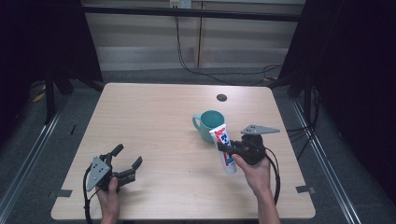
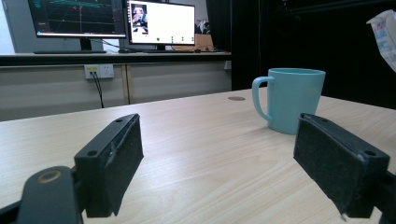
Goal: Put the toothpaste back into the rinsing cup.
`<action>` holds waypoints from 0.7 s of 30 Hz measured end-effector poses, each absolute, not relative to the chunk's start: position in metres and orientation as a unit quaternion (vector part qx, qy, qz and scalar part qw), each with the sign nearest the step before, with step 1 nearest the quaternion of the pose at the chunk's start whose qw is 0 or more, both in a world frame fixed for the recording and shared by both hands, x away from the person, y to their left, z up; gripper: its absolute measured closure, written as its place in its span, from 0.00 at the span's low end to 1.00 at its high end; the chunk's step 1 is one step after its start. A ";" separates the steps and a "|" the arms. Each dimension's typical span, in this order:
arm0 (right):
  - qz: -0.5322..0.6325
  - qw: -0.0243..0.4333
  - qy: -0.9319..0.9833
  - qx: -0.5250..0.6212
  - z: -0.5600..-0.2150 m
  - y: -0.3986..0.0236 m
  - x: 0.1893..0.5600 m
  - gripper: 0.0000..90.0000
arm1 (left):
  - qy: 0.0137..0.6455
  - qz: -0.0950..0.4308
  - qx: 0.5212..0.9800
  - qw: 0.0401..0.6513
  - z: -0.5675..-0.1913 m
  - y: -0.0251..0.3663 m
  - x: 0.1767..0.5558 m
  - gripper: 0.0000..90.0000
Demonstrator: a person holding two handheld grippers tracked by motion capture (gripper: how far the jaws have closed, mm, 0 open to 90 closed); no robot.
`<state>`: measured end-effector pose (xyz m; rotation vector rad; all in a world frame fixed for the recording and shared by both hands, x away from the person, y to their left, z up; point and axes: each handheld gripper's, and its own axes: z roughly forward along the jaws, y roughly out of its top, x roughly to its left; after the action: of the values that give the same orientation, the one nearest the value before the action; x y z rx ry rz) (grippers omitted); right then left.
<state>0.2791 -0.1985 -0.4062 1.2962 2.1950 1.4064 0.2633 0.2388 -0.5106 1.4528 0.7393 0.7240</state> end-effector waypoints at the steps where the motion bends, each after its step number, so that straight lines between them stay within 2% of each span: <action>1: 0.482 0.115 0.748 0.441 -0.406 -0.199 0.280 0.78 | 0.323 0.317 0.634 0.628 -0.511 0.239 0.263 0.17; 12: 0.530 0.153 0.718 0.424 -0.400 -0.200 0.277 0.78 | 0.323 0.316 0.634 0.628 -0.511 0.239 0.263 0.17; 18: 0.545 0.159 0.708 0.420 -0.398 -0.200 0.279 0.78 | 0.323 0.316 0.634 0.628 -0.511 0.239 0.263 0.17; 21: 0.558 0.181 0.699 0.409 -0.397 -0.198 0.277 0.78 | 0.322 0.316 0.634 0.628 -0.511 0.239 0.263 0.17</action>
<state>0.2774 -0.1979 -0.3971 1.1558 1.9746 1.5757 0.2633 0.2388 -0.5106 1.4527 0.7391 0.7240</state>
